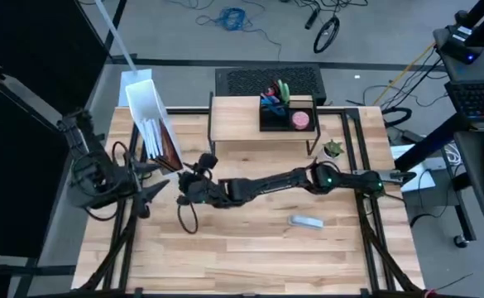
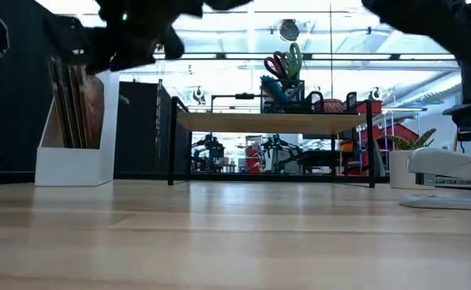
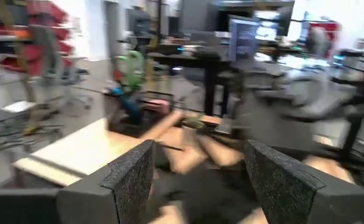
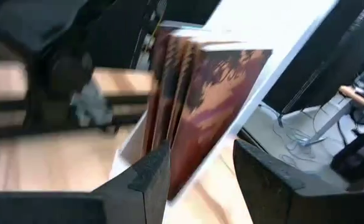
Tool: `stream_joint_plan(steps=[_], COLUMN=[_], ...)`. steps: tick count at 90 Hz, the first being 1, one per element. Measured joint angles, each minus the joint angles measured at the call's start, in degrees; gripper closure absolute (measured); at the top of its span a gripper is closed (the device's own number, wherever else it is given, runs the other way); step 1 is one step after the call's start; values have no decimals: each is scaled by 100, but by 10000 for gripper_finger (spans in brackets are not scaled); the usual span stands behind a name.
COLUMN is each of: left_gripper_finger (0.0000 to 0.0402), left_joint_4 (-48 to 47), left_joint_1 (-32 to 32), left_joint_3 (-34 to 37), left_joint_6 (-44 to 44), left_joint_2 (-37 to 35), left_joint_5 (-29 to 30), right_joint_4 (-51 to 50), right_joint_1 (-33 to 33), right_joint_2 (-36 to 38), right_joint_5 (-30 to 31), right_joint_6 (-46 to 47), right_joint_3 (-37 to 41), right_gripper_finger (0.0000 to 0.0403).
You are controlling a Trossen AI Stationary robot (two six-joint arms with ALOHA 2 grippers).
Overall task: Stock shelves
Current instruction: Put the white bookshelf on the shelf
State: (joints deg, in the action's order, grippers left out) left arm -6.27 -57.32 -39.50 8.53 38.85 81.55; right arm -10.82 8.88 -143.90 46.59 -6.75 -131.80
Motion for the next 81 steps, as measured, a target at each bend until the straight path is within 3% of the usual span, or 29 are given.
stream_joint_plan(steps=[18, 30, 45, 59, 64, 75, 81], left_gripper_finger=[169, 169, 169, 169, 169, 169, 169], left_joint_4=[471, 917, 941, 875, 808, 668, 602], left_joint_1=[296, 684, 1281, 1769, 1919, 2349, 2593], left_joint_3=[-224, -551, -747, -713, -697, -689, -687], left_joint_6=[-1019, -1857, -2181, -2246, -2246, -2242, -2244], left_joint_2=[9, 9, 9, 14, 49, 169, 230], left_joint_5=[809, 856, 857, 855, 854, 855, 850], right_joint_4=[-2206, -3831, -5810, -7765, -7878, -7585, -7796], right_joint_1=[137, 192, 331, 483, 537, 595, 540], right_joint_2=[788, 1289, 1892, 2247, 2354, 2659, 2725], right_joint_5=[43, 88, 787, 1400, 1654, 1775, 1936], right_joint_6=[362, 1160, 2253, 3872, 4292, 4246, 4772], right_joint_3=[0, 0, 0, 4, 83, 633, 989], right_gripper_finger=[248, 248, 248, 248, 248, 248, 248])
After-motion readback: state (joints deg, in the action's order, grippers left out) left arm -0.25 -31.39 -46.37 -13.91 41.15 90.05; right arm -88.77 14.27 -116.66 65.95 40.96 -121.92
